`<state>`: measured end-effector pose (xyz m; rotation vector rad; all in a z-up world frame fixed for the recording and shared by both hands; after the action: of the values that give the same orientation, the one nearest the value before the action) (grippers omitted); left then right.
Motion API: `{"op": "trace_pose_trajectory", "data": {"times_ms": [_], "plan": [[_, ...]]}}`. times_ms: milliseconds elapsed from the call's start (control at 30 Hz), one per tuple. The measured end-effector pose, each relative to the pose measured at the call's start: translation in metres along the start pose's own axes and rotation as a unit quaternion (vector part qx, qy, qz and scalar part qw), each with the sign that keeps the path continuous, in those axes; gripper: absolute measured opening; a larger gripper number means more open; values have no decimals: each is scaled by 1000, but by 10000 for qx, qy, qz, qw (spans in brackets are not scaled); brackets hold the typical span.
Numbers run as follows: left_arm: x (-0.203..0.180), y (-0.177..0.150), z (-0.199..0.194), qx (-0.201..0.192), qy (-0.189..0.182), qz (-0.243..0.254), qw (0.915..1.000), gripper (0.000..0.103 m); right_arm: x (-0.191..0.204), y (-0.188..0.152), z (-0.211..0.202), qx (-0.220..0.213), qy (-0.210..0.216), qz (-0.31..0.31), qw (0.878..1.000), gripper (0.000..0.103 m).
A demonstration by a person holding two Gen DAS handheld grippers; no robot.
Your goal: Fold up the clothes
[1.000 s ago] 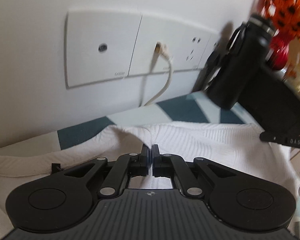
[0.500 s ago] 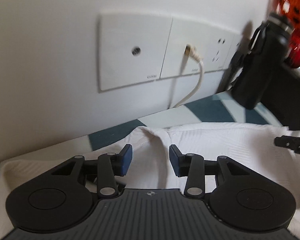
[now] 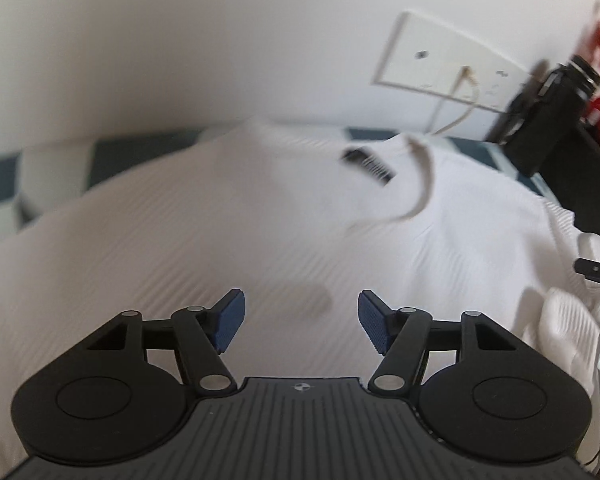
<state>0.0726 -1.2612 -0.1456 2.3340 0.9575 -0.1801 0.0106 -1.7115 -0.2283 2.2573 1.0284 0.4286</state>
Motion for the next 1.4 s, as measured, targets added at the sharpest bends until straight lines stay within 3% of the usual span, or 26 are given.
{"op": "trace_pose_trajectory", "data": {"times_ms": [267,500,667,867,1000,1200,1400], "plan": [[53,-15,-16,-324,441,-351,9979,68,70,-8,14,310,394,-705,9963,63],[54,7,0,-639,593,-261,9959,68,98,-11,29,525,343,-1138,9915,70],[47,26,18,-778,777,-142,9938,83,103,-13,35,531,255,-1343,9892,76],[43,41,32,-858,978,-114,9914,85,106,-13,38,535,261,-1424,9880,81],[50,25,9,-777,753,-268,9938,85,105,-11,36,613,269,-1227,9902,81],[72,-17,-55,-836,435,-683,9932,90,106,-10,20,761,78,-950,9925,95],[91,-60,-111,-848,156,-1013,9911,96,121,-11,-15,661,-77,-977,9930,101]]}}
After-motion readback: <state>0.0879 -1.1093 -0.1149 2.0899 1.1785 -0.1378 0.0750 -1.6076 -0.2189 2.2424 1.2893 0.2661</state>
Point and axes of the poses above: each gripper's, at about its wrist camera, not at the fingertips, and z roughly the way its jaws point, x to its left, y to its top, the point moved 3 cm from there along z, roughly the way its jaws point, and after that the axes turned 14 degrees about -z, right-handed, at the moved point
